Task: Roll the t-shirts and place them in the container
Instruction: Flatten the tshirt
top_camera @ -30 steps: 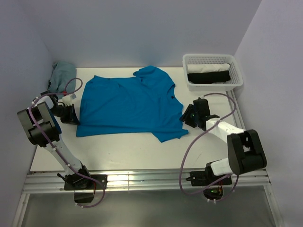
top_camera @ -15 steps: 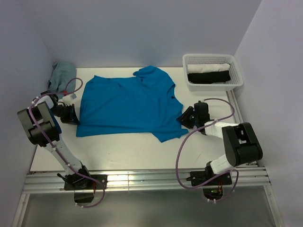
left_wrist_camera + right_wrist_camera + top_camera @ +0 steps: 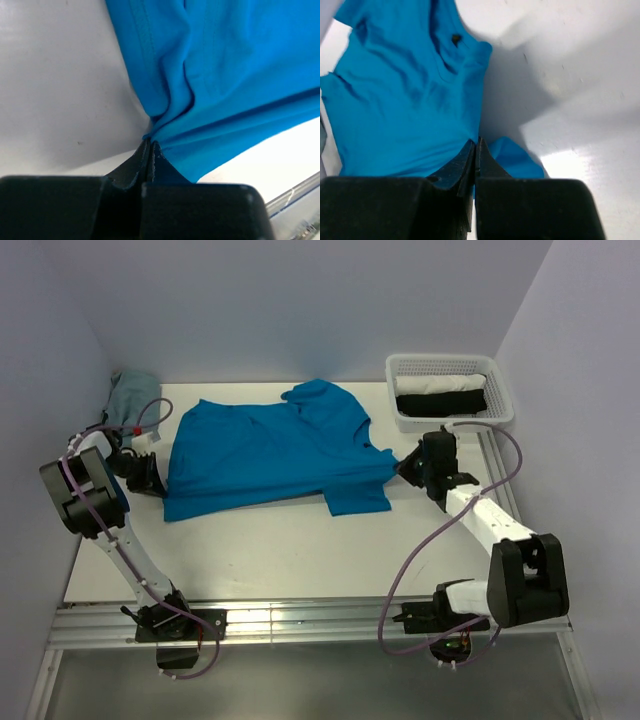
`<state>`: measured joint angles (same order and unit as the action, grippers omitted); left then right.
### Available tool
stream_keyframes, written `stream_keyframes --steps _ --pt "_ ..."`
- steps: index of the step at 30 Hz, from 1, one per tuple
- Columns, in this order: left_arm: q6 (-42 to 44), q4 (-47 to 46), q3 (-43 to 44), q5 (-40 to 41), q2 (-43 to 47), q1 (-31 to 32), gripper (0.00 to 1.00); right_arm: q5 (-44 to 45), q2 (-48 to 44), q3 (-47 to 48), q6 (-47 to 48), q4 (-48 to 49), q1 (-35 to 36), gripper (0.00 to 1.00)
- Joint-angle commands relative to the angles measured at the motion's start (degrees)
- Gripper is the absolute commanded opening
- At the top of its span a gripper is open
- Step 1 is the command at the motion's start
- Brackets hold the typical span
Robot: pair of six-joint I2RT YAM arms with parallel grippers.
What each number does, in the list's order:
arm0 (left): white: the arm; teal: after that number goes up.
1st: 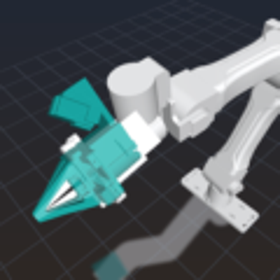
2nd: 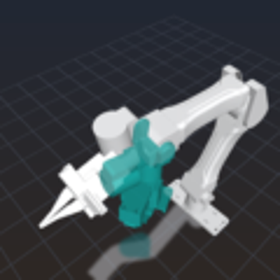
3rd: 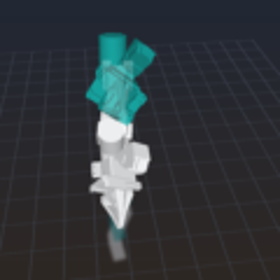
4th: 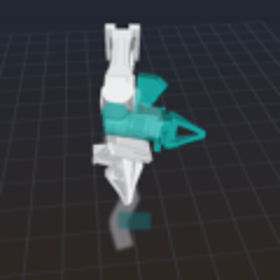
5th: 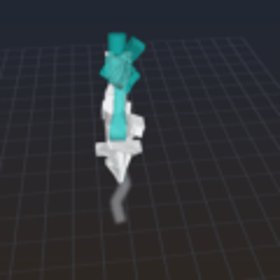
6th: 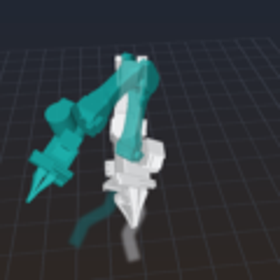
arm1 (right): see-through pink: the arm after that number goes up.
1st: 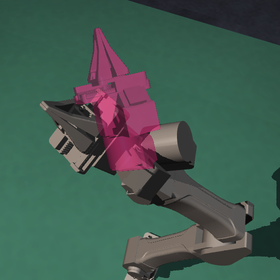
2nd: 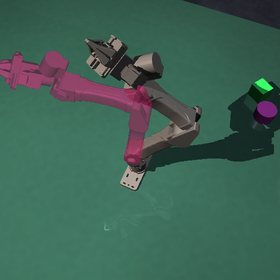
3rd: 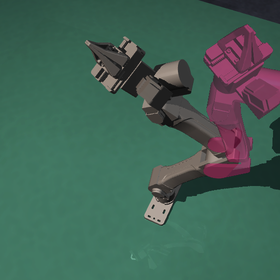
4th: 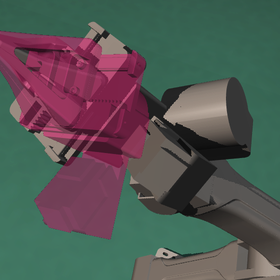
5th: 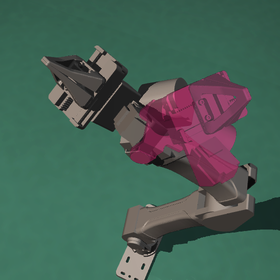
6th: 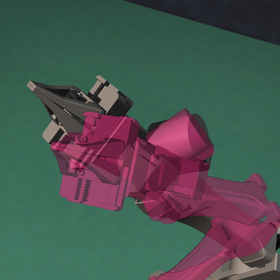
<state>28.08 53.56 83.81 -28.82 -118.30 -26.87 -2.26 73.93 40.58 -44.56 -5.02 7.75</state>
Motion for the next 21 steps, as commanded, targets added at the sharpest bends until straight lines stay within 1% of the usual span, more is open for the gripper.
stream_keyframes --steps 1,2,4,5,6,8,9,11,14,16,17,19,20,21 --pt "2.43 -2.84 4.07 2.27 -2.98 0.85 0.0 6.83 0.59 2.4 3.6 -4.3 -0.54 0.0" --pt "1.81 -3.72 5.21 3.58 -4.38 2.16 0.0 6.57 1.64 2.66 3.6 -3.52 -0.45 0.0" --pt "-0.02 -3.12 10.74 3.59 -6.58 3.4 0.0 6.39 4.9 3.63 3.6 -2.29 -0.45 0.0" --pt "-1.0 -2.59 13.2 3.94 -9.46 4.36 0.0 6.22 5.86 3.89 3.6 -1.76 -0.45 0.0" --pt "-1.96 -2.15 18.53 3.95 -10.88 4.55 0.0 6.39 7.61 4.68 3.51 -1.32 -0.45 0.0" --pt "-3.72 -0.57 23.83 2.99 -15.0 4.9 0.0 6.39 10.34 5.74 3.69 -0.87 -0.45 0.0" --pt "-4.34 1.0 28.21 2.63 -15.99 5.07 0.0 6.39 11.05 6.79 3.86 -0.96 -0.45 0.0" --pt "-4.69 1.46 30.87 1.93 -17.13 5.25 0.0 6.22 11.93 7.15 3.95 -0.35 -0.37 0.0" --pt "-3.65 1.19 30.45 2.28 -16.44 6.04 0.01 5.6 13.43 6.97 4.04 0.44 -0.37 0.0" --pt "-3.03 1.46 29.49 1.66 -14.87 6.3 0.13 5.07 13.96 6.62 4.04 1.06 -0.1 0.0" --pt "-2.85 1.02 27.91 1.49 -13.81 6.22 0.24 4.99 14.31 6.27 4.04 1.24 0.07 0.0" --pt "-3.11 -1.0 25.97 1.75 -10.83 6.22 0.34 4.64 14.66 6.09 3.86 2.02 0.6 0.0" --pt "-3.03 -1.44 24.75 1.66 -9.85 6.22 0.43 4.37 15.01 5.92 3.86 2.11 0.69 0.0" --pt "-3.55 -1.7 24.47 1.83 -8.97 6.22 0.46 4.46 15.19 6.09 3.77 2.2 0.86 0.0"
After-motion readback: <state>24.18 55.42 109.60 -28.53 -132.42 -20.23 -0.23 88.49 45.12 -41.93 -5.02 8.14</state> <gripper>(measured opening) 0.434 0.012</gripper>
